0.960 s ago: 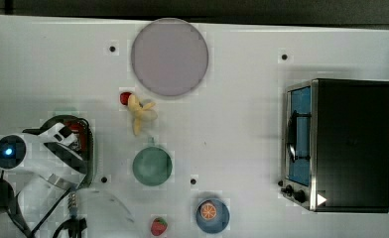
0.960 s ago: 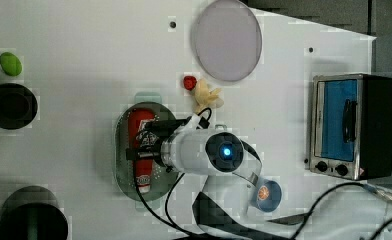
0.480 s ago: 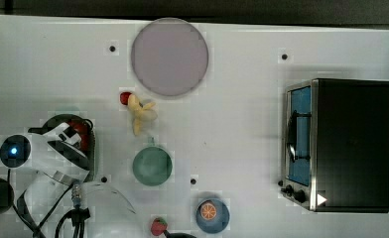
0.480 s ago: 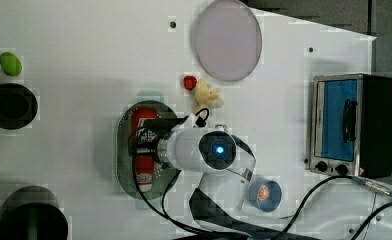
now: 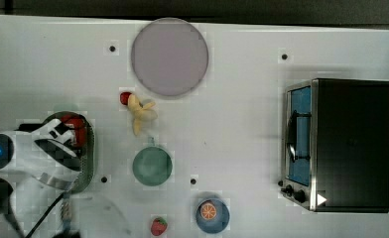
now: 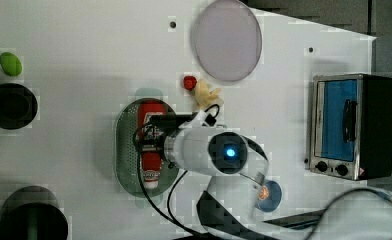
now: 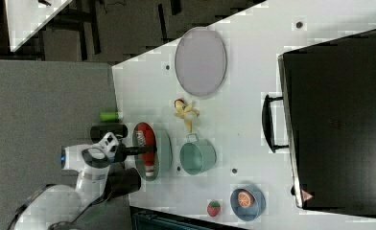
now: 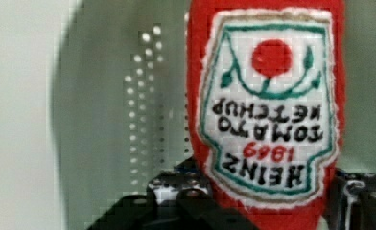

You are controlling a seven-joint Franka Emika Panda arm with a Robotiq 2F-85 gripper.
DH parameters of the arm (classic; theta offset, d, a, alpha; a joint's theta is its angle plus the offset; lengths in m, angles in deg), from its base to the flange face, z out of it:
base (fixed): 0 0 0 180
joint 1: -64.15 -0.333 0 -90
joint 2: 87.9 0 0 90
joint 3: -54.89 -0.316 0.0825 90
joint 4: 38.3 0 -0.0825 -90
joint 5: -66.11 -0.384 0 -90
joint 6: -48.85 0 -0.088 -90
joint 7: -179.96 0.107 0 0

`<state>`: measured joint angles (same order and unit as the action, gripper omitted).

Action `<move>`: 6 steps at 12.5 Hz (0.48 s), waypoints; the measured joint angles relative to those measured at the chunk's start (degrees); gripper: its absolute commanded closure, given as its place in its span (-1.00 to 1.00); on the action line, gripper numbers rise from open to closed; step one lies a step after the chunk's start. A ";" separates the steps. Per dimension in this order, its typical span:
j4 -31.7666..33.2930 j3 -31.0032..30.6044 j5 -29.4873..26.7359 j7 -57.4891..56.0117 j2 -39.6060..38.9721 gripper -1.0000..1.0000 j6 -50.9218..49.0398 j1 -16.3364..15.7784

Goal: Pick ketchup from strainer and place it on the table

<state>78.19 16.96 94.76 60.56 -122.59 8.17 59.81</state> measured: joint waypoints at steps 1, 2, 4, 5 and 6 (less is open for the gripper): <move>0.34 -1.23 -3.43 0.00 3.22 -0.21 -0.36 0.87; 0.22 -2.69 -7.60 0.01 6.73 -0.21 -1.57 1.85; -0.22 -4.48 -12.06 0.01 14.24 -0.21 -5.60 3.09; -1.01 -4.90 -12.81 0.01 17.61 -0.21 -9.15 3.35; -2.18 -5.79 -13.44 -0.01 19.82 -0.21 -12.37 3.93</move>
<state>76.01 11.16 81.31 60.55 -102.77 -4.20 63.74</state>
